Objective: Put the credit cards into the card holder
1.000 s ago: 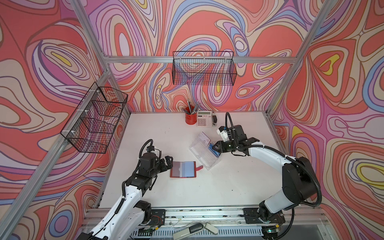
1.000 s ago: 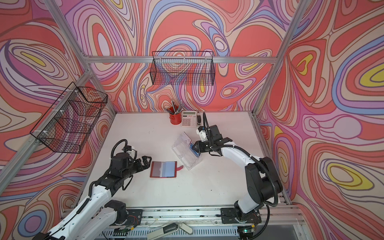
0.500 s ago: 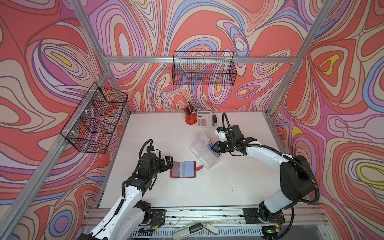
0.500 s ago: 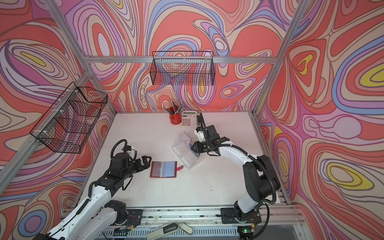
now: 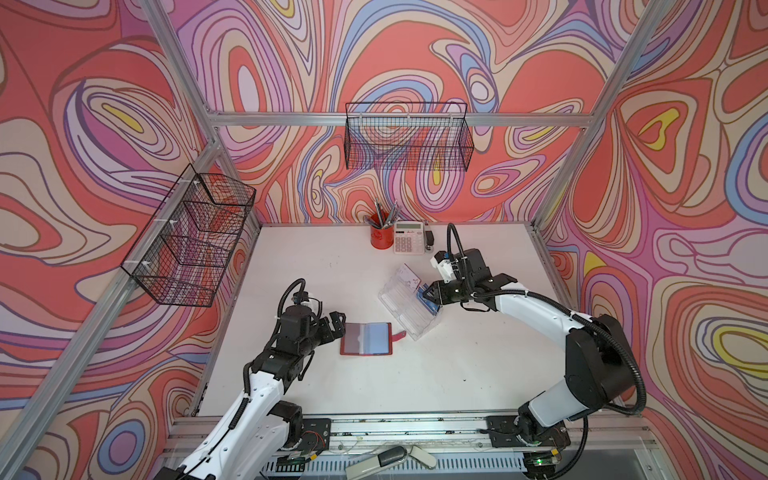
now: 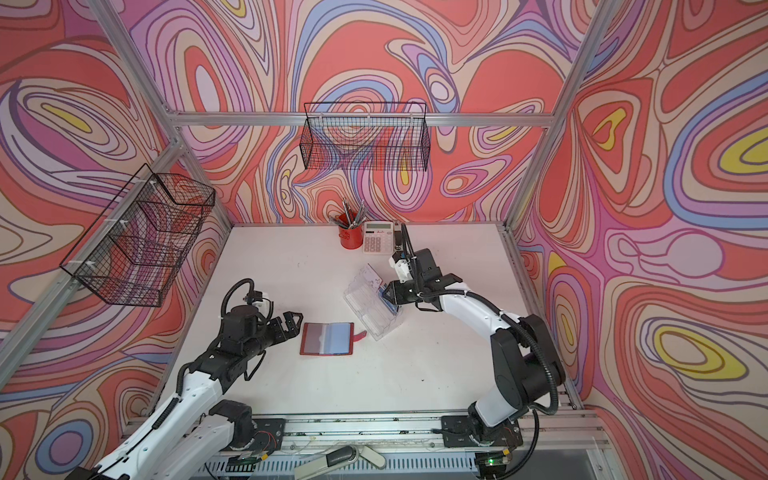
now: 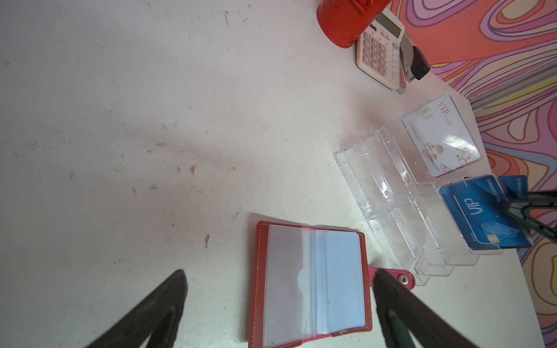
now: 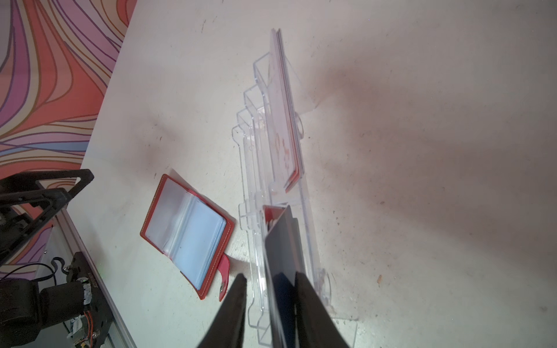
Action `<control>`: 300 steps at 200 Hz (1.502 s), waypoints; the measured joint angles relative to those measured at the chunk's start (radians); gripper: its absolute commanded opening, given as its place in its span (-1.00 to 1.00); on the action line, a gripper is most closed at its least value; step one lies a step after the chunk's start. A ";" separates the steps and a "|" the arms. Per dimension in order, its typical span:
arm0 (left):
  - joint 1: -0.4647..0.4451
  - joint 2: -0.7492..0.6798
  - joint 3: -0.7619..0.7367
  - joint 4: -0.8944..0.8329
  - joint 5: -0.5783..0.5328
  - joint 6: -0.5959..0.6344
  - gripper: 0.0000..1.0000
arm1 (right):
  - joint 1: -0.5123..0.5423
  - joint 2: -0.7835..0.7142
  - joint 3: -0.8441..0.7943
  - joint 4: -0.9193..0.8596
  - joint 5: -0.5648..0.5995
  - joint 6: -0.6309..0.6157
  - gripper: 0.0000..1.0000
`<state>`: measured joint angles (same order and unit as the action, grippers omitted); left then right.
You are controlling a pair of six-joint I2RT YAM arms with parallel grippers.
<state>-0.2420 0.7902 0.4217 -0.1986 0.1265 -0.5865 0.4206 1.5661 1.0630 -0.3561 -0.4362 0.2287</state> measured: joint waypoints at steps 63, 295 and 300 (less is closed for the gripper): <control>0.000 0.000 0.000 0.000 -0.003 0.000 0.96 | 0.000 -0.022 -0.003 0.005 0.002 0.000 -0.52; 0.000 -0.005 0.000 0.000 -0.019 -0.013 0.99 | 0.002 -0.314 -0.084 0.018 0.475 0.031 -1.00; 0.000 -0.005 0.000 0.000 -0.019 -0.013 0.99 | 0.002 -0.332 -0.091 0.024 0.491 0.033 -1.00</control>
<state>-0.2420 0.7856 0.4217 -0.1986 0.1070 -0.5999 0.4221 1.2343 0.9718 -0.3317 0.0544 0.2615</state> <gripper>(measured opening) 0.996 0.047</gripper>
